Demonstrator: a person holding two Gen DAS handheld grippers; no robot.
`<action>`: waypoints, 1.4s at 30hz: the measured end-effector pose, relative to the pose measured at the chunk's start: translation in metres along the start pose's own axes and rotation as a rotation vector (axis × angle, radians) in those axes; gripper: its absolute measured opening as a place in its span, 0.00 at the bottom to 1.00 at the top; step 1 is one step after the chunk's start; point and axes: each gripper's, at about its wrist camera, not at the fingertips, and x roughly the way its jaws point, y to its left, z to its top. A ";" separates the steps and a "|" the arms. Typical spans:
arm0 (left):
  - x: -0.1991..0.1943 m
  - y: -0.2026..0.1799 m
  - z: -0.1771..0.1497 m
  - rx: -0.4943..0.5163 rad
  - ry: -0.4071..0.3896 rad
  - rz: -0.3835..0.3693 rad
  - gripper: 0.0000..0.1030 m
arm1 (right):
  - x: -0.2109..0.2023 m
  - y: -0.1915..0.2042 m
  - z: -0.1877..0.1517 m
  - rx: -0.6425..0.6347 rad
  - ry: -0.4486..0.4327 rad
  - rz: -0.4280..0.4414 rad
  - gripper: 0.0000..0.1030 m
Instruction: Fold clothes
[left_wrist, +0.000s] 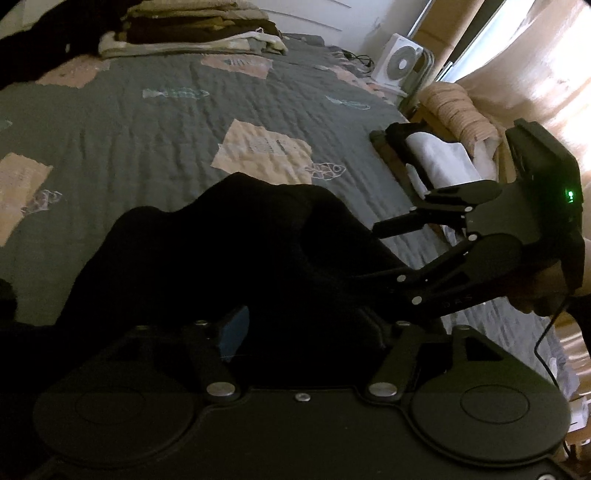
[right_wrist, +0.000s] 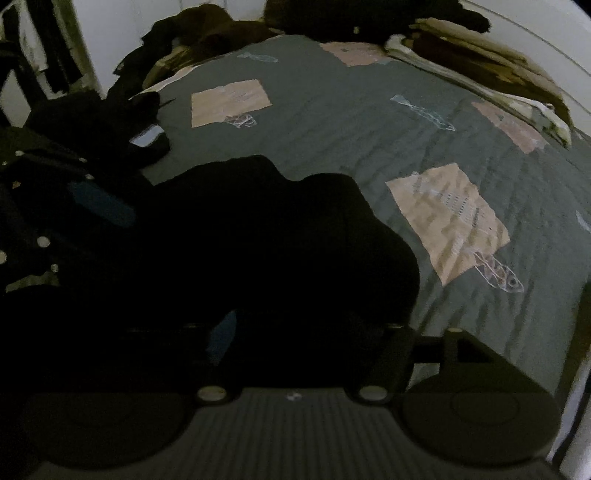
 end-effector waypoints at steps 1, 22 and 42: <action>-0.003 -0.003 -0.001 0.003 0.000 0.010 0.65 | -0.003 0.002 -0.001 0.010 -0.003 -0.008 0.72; -0.044 -0.070 -0.002 -0.004 0.013 0.340 0.76 | -0.038 0.011 -0.025 0.085 -0.044 -0.121 0.82; -0.058 -0.075 -0.016 0.048 0.017 0.373 0.82 | -0.048 0.022 -0.020 0.025 0.052 -0.118 0.82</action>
